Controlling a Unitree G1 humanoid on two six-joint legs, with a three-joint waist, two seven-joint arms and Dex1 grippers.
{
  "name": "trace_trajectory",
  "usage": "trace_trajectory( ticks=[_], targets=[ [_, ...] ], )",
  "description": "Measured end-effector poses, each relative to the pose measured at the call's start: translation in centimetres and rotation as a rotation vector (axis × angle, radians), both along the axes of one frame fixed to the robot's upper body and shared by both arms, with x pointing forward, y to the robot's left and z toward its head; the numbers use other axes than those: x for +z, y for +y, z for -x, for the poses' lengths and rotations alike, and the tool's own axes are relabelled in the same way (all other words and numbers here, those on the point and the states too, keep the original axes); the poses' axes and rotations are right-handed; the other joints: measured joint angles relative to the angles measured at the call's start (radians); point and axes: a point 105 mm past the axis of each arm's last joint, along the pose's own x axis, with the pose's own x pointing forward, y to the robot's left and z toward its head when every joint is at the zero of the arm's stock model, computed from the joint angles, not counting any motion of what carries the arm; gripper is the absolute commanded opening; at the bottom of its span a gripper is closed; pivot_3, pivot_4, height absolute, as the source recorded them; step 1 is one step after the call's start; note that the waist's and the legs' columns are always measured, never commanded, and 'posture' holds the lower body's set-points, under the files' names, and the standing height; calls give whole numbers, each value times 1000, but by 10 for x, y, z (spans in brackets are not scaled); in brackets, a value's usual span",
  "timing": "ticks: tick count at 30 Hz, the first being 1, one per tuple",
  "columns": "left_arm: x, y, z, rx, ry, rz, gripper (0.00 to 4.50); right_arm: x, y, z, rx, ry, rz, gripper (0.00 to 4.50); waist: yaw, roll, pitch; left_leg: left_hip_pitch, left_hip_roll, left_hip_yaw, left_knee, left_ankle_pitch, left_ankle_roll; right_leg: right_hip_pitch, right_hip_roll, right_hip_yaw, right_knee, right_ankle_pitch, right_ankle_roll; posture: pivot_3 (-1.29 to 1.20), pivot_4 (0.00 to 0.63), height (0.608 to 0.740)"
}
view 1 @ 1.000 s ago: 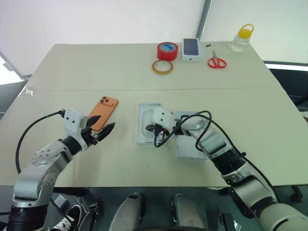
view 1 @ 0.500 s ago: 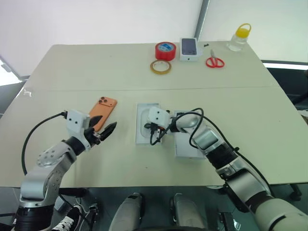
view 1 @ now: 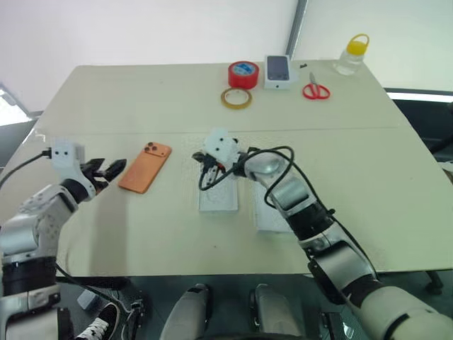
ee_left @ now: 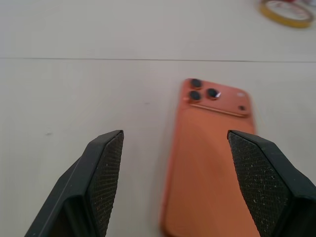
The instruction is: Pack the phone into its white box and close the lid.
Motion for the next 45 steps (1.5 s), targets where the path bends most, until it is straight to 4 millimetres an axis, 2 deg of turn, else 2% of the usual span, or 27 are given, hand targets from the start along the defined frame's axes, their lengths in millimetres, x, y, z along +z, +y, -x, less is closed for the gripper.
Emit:
trace_trajectory(
  ticks=[3,5,7,13,17,23,36,45],
  targets=[
    [-14,0,-8,-24,65,9,3533,-2,10,3,5,-13,24,54,-2,0,0,0,0,0,0,0,0,0,0,0,1,0,0,0,150,740],
    [-24,-6,-11,-66,118,35,3533,-5,22,10,43,-5,33,54,-6,0,0,0,0,-1,0,0,0,-1,1,0,1,0,0,0,150,740],
    [-32,-15,-13,-115,171,62,3533,-6,25,12,55,5,37,54,-9,0,0,0,0,-1,0,0,0,-1,1,0,1,0,0,0,150,740],
    [-30,-26,-6,-237,263,129,3533,-8,24,12,58,17,44,54,-25,0,0,0,0,-1,0,0,0,-1,0,0,3,0,0,0,150,740],
    [-30,-41,10,-333,324,190,3533,-6,25,11,68,24,62,54,-29,0,0,0,0,-1,0,0,1,-1,0,0,3,0,0,0,150,740],
    [-32,-57,22,-396,337,234,3533,-9,38,9,90,64,72,54,-25,1,-1,1,0,-1,0,0,1,0,0,0,3,0,0,0,150,740],
    [-25,-47,-2,-266,283,349,3533,-42,48,-17,11,47,278,54,-37,0,-1,1,1,-2,-2,3,-4,-2,1,0,5,0,0,0,150,740],
    [-28,-47,-7,-275,312,384,3533,-47,70,-12,46,45,302,54,-47,0,-1,2,0,-3,-1,3,-4,-2,1,0,7,0,0,0,150,740]
  ],
)
